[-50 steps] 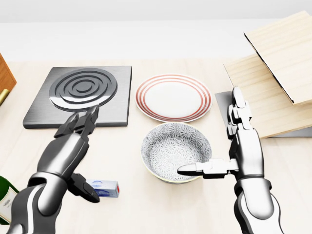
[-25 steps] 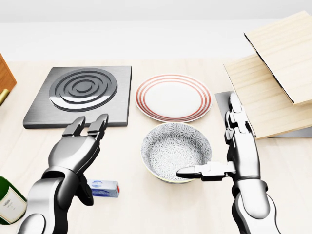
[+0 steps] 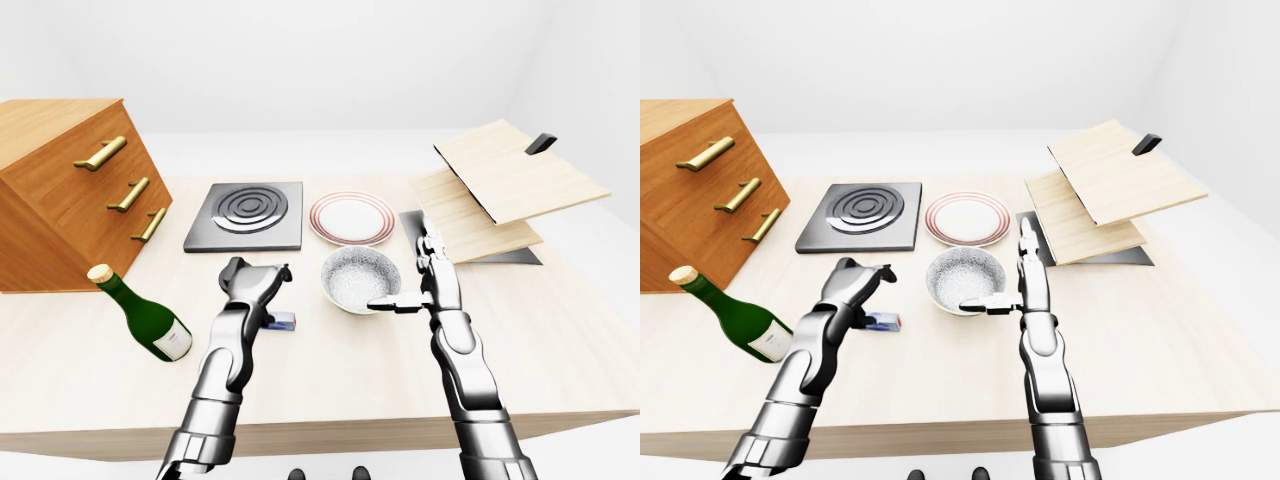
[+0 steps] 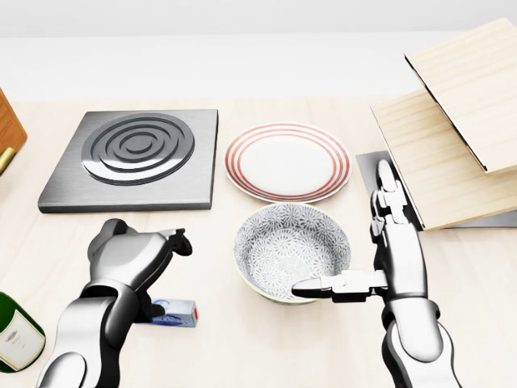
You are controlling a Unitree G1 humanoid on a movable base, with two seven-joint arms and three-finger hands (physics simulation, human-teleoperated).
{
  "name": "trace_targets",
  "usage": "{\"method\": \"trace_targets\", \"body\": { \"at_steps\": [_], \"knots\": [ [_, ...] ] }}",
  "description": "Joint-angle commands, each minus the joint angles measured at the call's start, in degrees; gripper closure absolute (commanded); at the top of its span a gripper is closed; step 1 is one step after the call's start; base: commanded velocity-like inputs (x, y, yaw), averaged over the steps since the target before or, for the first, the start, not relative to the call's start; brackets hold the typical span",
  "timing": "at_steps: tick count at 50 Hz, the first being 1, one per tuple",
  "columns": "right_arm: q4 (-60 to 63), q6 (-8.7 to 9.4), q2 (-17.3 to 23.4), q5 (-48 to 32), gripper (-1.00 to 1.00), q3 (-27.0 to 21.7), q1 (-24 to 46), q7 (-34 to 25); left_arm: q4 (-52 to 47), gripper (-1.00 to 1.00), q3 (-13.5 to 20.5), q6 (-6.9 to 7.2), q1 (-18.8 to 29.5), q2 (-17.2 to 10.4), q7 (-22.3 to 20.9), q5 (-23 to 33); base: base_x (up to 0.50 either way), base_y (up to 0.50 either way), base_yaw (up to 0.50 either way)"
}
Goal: Pick up the cream cheese and put it in the bowl.
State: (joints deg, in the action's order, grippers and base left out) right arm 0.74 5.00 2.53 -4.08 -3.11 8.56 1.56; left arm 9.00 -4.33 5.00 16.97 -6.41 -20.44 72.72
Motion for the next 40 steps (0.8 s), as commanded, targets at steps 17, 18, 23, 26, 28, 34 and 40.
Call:
{"method": "trace_targets", "body": {
  "at_steps": [17,18,23,26,28,34,40],
  "knots": [
    [-0.15,0.00,0.16,0.53,-1.00,-0.20,0.55,0.03,4.88,-0.29,-0.56,-0.44,0.87,0.83,3.26,1.66,0.00,0.00,0.00],
    [-0.19,0.00,0.16,0.53,-1.00,-0.20,0.57,0.03,4.91,-0.29,-0.57,-0.43,0.87,0.83,3.28,1.66,0.00,0.00,0.00],
    [-0.75,0.00,0.20,0.57,-1.00,-0.24,0.78,0.06,6.59,-0.32,-0.81,-0.61,1.28,0.82,4.20,1.98,0.00,0.00,0.00],
    [-1.06,0.00,0.16,0.57,-1.00,-0.19,0.77,0.10,8.72,-0.32,-0.77,-0.78,2.14,0.69,5.50,2.08,0.00,0.00,0.00],
    [-1.17,0.00,0.14,0.65,-1.00,-0.18,0.75,0.06,9.83,-0.33,-0.81,-0.82,2.44,0.73,6.19,1.98,0.00,0.00,0.00],
    [-2.22,0.00,0.12,0.66,-1.00,-0.08,0.91,0.09,12.37,-0.36,-1.00,-0.84,3.45,0.64,7.37,2.05,0.00,0.00,0.00],
    [-2.72,0.00,0.11,0.65,-1.00,-0.01,0.92,0.10,16.69,-0.40,-1.61,-0.56,5.11,1.11,9.36,2.29,0.00,0.00,0.00]
  ]
}}
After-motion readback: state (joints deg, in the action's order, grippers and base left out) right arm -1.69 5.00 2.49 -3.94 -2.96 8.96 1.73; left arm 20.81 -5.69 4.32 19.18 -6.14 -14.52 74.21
